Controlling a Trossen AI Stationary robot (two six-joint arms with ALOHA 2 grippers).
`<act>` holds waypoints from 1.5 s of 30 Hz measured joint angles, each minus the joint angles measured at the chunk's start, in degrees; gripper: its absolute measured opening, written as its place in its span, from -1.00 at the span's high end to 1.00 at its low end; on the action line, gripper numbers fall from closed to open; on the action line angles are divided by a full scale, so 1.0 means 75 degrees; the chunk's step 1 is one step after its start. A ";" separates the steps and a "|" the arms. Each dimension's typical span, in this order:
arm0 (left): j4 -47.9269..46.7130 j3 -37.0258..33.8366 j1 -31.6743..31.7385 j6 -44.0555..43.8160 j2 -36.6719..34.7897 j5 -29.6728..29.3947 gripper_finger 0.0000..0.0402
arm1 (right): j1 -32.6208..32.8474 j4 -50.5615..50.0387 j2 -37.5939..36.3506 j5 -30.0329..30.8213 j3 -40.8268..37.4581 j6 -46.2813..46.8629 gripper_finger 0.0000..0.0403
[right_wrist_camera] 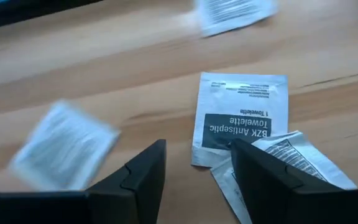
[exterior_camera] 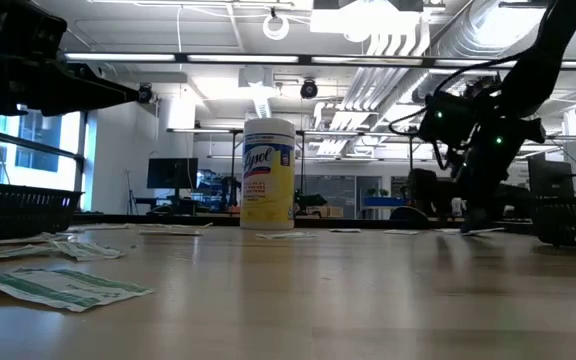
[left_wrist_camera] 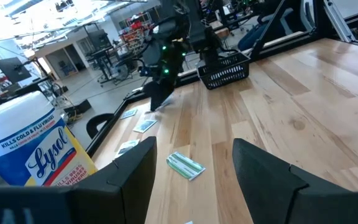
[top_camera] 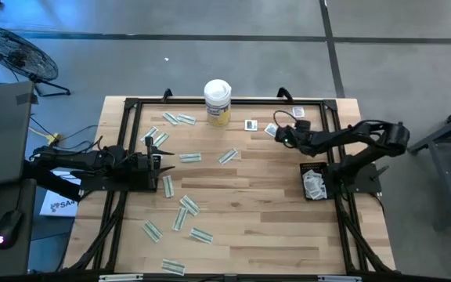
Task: Pick & Place First Aid Supplies
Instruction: Put the towelette pack into the right black basket
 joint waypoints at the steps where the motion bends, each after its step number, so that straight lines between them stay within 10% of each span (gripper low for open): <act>1: 0.0000 0.0000 0.0000 0.0002 0.0002 0.0000 -0.03 | 0.0186 0.0204 0.0009 -0.0026 -0.0007 -0.0034 0.13; 8: 0.0001 0.0000 0.0000 0.0001 0.0000 -0.0003 -0.03 | 0.1327 0.0449 0.0037 -0.0417 0.0268 -0.0569 0.22; 22: 0.0000 0.0000 0.0000 0.0002 0.0000 -0.0003 -0.03 | 0.1394 -0.4384 0.0028 0.0049 0.2707 -0.0378 0.26; 35: 0.0000 0.0000 0.0000 -0.0001 0.0001 -0.0006 -0.03 | -0.0010 -0.1717 -0.0009 -0.1006 0.0871 -0.0983 0.07; 45: 0.0000 0.0000 0.0000 -0.0001 0.0003 -0.0006 -0.03 | -0.0016 -0.1583 -0.0008 -0.1497 0.0876 -0.2354 0.30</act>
